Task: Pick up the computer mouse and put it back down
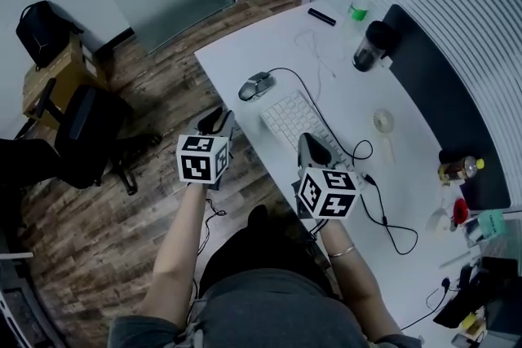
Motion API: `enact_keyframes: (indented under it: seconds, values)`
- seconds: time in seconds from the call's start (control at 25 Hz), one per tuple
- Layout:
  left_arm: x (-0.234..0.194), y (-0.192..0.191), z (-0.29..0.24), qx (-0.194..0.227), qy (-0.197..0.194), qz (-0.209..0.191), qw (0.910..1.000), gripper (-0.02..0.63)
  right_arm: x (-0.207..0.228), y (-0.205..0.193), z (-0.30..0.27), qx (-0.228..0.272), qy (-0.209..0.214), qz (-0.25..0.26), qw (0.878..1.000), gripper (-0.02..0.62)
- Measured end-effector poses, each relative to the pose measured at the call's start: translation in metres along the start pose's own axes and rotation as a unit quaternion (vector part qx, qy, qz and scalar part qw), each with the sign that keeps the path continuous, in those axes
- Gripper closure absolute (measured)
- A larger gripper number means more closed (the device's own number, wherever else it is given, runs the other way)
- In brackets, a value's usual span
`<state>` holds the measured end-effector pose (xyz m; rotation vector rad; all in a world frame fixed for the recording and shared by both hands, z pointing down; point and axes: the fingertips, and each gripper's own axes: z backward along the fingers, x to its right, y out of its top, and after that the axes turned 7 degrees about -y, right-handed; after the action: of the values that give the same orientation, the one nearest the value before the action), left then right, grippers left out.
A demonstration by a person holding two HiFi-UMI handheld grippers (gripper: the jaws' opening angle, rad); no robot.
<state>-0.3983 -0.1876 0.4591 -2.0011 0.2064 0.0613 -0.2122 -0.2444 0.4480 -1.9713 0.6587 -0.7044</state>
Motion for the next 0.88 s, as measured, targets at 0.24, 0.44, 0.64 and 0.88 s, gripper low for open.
enact_keyframes:
  seconds: [0.24,0.44,0.64,0.88]
  values:
    - [0.003,-0.008,0.019,0.005,0.010,0.008,0.9999,0.518,-0.003,0.000,0.009,0.004,0.008,0.002,1.000,0.589]
    - [0.011,-0.013,0.032,0.008,0.019,0.016,0.9997,0.535,-0.002,0.001,0.016,0.009,0.009,0.008,1.000,0.589]
    - [0.019,-0.020,0.046,0.014,0.027,0.023,0.9993,0.561,-0.005,0.001,0.023,0.016,0.024,0.011,1.000,0.590]
    - [0.026,-0.033,0.063,0.012,0.035,0.032,0.9988,0.569,-0.010,0.001,0.034,0.025,0.041,0.018,0.999,0.591]
